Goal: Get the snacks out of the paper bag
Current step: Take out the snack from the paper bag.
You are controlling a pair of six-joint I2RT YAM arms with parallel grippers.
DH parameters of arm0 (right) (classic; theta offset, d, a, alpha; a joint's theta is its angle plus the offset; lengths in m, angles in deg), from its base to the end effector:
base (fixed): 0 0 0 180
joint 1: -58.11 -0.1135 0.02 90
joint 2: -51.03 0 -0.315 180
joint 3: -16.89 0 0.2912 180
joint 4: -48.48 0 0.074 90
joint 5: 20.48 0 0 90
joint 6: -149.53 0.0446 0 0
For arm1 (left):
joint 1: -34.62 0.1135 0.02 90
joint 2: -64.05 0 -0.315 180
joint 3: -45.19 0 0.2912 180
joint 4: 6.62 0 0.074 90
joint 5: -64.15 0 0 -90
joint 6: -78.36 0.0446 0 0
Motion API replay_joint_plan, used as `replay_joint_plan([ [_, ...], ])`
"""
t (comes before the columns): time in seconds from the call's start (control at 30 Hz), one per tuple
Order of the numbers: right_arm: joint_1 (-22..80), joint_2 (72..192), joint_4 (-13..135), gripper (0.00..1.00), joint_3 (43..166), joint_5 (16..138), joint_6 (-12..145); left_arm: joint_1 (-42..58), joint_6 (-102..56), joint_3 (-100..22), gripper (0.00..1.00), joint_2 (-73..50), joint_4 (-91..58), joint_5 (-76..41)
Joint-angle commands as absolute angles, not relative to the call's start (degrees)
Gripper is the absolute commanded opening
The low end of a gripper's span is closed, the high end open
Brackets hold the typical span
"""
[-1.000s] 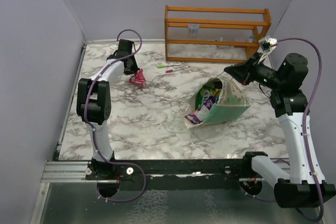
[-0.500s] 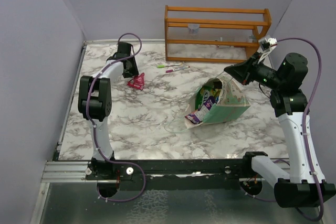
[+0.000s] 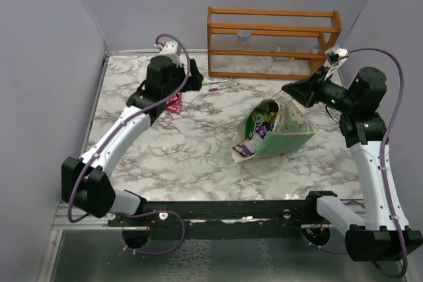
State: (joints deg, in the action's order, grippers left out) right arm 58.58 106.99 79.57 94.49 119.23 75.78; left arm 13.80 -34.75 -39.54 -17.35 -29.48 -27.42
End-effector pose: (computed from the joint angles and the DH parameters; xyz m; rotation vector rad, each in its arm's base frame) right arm 0.2161 0.0322 0.4650 -0.4003 1.7242 0.9477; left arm 0.3513 -0.1323 0.4022 -0.0576 1.9413 -0.4884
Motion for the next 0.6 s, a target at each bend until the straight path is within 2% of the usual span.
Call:
replay_joint_plan([
  [0.0,58.55,106.91,76.69,0.03,94.44,119.29,75.56,6.97,-37.59,-25.15,0.94,-10.4,-20.41,-23.39],
  [0.2,58.55,107.54,79.14,0.03,96.17,118.39,73.86,0.19,-34.22,-17.74,0.96,-1.72,-21.53,-22.62],
  [0.4,58.55,107.15,76.18,0.03,93.66,119.2,75.45,-3.68,-31.26,-12.02,0.95,4.96,-18.41,-10.75],
  [0.57,58.55,107.43,77.06,0.03,94.34,119.26,74.97,-11.71,-25.46,-10.6,0.95,7.58,-15.1,-2.81],
])
